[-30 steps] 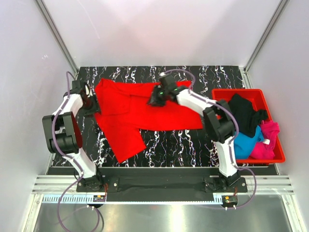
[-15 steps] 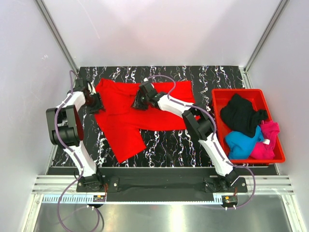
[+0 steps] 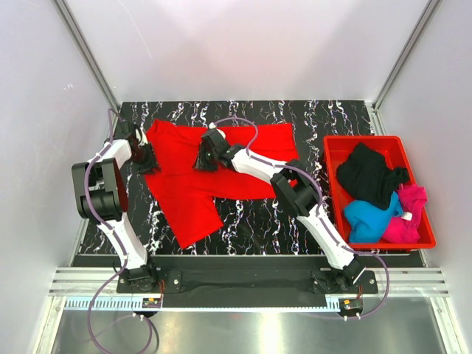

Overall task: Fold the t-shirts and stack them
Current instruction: Fold the tshirt

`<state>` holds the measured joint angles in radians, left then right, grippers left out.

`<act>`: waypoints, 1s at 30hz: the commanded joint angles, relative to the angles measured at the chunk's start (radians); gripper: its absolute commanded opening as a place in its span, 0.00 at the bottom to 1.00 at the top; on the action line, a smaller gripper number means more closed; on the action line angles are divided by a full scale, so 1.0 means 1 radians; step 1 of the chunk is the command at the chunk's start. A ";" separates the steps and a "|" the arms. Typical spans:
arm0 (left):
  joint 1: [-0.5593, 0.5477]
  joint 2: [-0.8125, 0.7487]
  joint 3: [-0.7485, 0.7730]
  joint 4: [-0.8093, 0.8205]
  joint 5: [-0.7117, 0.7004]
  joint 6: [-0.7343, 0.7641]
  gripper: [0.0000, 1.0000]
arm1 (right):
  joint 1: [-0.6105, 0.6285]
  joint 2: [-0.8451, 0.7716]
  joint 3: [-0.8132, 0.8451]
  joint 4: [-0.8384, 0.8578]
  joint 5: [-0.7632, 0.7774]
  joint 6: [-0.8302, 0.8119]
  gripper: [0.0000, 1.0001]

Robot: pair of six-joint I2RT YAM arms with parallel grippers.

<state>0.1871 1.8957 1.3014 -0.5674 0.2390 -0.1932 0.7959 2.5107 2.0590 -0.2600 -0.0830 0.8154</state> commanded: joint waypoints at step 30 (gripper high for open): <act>0.002 -0.058 0.076 -0.040 -0.006 -0.035 0.00 | 0.016 0.000 0.147 -0.082 0.060 -0.081 0.00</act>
<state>0.1871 1.9041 1.3407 -0.6056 0.2493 -0.2146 0.7979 2.5542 2.1609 -0.3492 -0.0418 0.7559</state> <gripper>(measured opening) 0.009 0.011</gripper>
